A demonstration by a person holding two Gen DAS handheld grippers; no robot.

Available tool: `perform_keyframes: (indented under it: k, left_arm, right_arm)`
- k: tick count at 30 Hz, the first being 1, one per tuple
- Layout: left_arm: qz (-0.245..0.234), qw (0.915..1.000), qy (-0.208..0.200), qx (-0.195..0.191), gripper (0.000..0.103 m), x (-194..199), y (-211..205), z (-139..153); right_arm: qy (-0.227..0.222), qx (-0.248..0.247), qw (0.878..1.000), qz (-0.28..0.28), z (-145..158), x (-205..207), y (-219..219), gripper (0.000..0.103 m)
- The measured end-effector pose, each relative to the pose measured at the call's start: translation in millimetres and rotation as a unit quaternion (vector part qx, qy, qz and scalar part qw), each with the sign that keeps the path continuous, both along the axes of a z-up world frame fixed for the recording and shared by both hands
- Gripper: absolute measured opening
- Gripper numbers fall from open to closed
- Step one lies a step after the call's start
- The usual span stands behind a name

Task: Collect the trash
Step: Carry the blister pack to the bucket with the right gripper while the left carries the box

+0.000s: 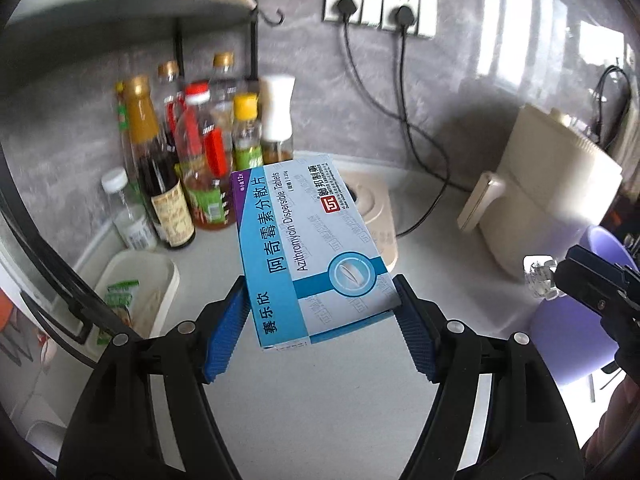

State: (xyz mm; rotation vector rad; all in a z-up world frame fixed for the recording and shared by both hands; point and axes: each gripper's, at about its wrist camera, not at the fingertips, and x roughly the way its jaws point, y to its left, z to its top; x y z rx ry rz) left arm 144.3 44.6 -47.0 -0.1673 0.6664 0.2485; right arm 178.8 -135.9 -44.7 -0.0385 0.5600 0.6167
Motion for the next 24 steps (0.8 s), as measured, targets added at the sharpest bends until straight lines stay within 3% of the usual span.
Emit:
perform_keyframes:
  k: [14, 24]
  left_arm:
    - [-0.067, 0.9973, -0.029, 0.011, 0.071, 12.0, -42.1, 35.6]
    - [-0.138, 0.9892, -0.048, 0.01, 0.071, 34.3, -88.4, 53.5]
  right_arm:
    - [-0.053, 0.02, 0.998, -0.025, 48.8, -18.5, -38.4, 0.035]
    - [-0.065, 0.024, 0.993, -0.094, 61.7, -15.1, -83.6, 0.035]
